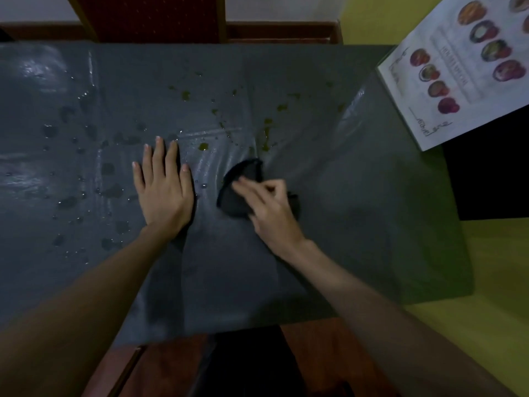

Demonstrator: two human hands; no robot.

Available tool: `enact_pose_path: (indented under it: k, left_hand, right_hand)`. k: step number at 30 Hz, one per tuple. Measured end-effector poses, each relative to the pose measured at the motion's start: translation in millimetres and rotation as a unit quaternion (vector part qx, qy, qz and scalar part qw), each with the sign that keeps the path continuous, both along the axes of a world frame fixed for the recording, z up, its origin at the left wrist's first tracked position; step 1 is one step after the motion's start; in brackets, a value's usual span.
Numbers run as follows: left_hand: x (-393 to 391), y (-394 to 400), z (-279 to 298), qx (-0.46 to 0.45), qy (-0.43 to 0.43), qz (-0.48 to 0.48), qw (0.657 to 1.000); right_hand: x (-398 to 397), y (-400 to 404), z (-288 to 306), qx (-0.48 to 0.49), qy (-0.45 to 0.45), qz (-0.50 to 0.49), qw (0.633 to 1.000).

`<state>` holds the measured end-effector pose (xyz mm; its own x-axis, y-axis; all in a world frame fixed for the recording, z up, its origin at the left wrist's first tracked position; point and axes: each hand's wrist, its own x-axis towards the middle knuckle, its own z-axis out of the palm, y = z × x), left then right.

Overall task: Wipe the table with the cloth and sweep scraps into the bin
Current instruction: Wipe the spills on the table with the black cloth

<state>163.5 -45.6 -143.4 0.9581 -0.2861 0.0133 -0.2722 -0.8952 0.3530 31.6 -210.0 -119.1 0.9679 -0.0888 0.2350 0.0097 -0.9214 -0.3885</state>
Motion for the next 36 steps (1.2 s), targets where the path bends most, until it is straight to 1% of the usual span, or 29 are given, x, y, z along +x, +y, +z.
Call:
enact_pose_path:
  k: [1,2,3,4,5,6,8,9,10,11,12,13,15,18,20,21,23,24,25,26,27,28,29,30,31,32,33,34,36]
  left_hand:
    - [-0.3,0.7,1.0,0.003,0.002,-0.005,1.0]
    - [-0.5,0.7,1.7,0.006,0.002,-0.009,1.0]
    - [-0.9,0.5,2.2,0.008,0.002,-0.012,1.0]
    - [-0.8,0.2,2.6,0.009,0.001,-0.012,1.0]
    - [-1.1,0.3,2.6,0.01,0.001,-0.011,1.0]
    - [-1.1,0.4,2.5,0.011,0.002,-0.011,1.0]
    - [-1.2,0.5,2.2,0.013,0.0,-0.011,1.0]
    - [-0.9,0.7,1.8,0.014,-0.002,-0.011,1.0]
    - [-0.5,0.9,1.4,0.014,-0.003,-0.01,1.0]
    - [-0.3,1.1,1.0,0.012,-0.004,-0.009,1.0]
    - [-0.6,1.2,0.5,0.008,-0.004,-0.008,1.0]
    - [-0.9,0.9,0.1,0.003,-0.004,-0.007,1.0]
    - [-1.8,1.4,0.0,-0.006,-0.003,-0.005,1.0]
    - [-0.3,1.1,0.2,-0.015,-0.003,0.008,1.0]
    - [-0.2,0.9,1.1,-0.018,0.001,0.013,1.0]
    - [-0.7,0.9,2.1,-0.017,0.004,0.013,1.0]
    - [-1.7,0.5,5.1,-0.012,0.009,0.009,1.0]
    - [-2.6,0.2,6.9,-0.01,0.011,0.008,1.0]
    - [-3.0,-0.4,8.8,-0.01,0.015,0.007,1.0]
    - [-2.7,-1.5,10.5,-0.014,0.019,0.007,1.0]
    - [-1.5,-2.8,12.3,-0.021,0.023,0.012,0.999]
    - [0.4,-4.1,14.3,-0.029,0.024,0.021,0.999]
    - [3.3,-5.4,16.2,-0.036,0.02,0.03,0.999]
    - [7.9,-6.8,18.2,-0.039,0.015,0.034,0.999]
    - [14.3,-7.9,19.9,-0.038,0.01,0.034,0.999]
    - [22.2,-8.5,21.1,-0.035,0.007,0.031,0.999]
    - [31.6,-8.4,21.8,-0.03,0.007,0.028,0.999]
    - [41.5,-7.8,21.6,-0.025,0.007,0.025,0.999]
    - [62.0,-4.7,19.9,-0.009,0.01,0.019,1.0]
  right_hand:
    - [-5.8,-2.9,4.9,0.018,-0.012,0.023,1.0]
    - [-9.9,-13.2,10.5,0.044,-0.031,0.008,0.999]
    - [-12.0,-30.1,15.5,0.078,-0.048,-0.051,0.994]
    - [-13.2,-53.6,17.6,0.109,-0.064,-0.142,0.982]
    - [-12.6,-82.4,18.2,0.112,-0.071,-0.247,0.96]
    - [-10.8,-111.4,18.9,0.094,-0.067,-0.35,0.93]
    - [-4.3,-160.7,13.5,0.053,-0.027,-0.504,0.862]
    - [4.3,-174.5,9.6,0.039,0.002,-0.549,0.835]
    - [15.9,-179.4,5.3,0.031,0.029,-0.573,0.818]
    - [31.0,-178.7,3.5,0.025,0.05,-0.577,0.815]
    - [45.9,-173.9,0.7,0.019,0.062,-0.566,0.822]
    - [61.3,-166.8,-0.4,0.014,0.07,-0.54,0.838]
    - [85.5,-142.7,-2.9,0.008,0.076,-0.454,0.888]
    - [91.9,-94.3,-0.6,0.029,0.065,-0.256,0.964]
    - [73.5,-66.3,4.4,0.038,0.036,-0.083,0.995]
    - [60.3,-58.4,6.3,0.039,0.031,-0.001,0.999]
    - [31.5,-55.0,10.5,0.043,0.072,0.135,0.987]
    - [17.5,-59.4,12.6,0.049,0.096,0.178,0.978]
    - [4.7,-67.0,15.1,0.053,0.103,0.197,0.974]
    - [-5.6,-76.9,17.6,0.053,0.086,0.18,0.978]
    - [-13.3,-89.7,18.1,0.05,0.056,0.126,0.989]
    - [-18.0,-104.6,17.3,0.053,0.022,0.037,0.998]
    - [-17.8,-120.8,16.2,0.066,-0.006,-0.08,0.995]
    - [-11.9,-136.1,15.1,0.083,-0.025,-0.208,0.974]
    - [-1.0,-148.9,13.2,0.101,-0.035,-0.326,0.939]
    - [13.7,-159.3,9.9,0.114,-0.038,-0.417,0.901]
    - [31.1,-167.8,6.3,0.119,-0.038,-0.477,0.87]
    - [49.8,-173.3,2.2,0.113,-0.038,-0.511,0.852]
    - [89.8,-176.8,-3.4,0.081,-0.024,-0.532,0.842]
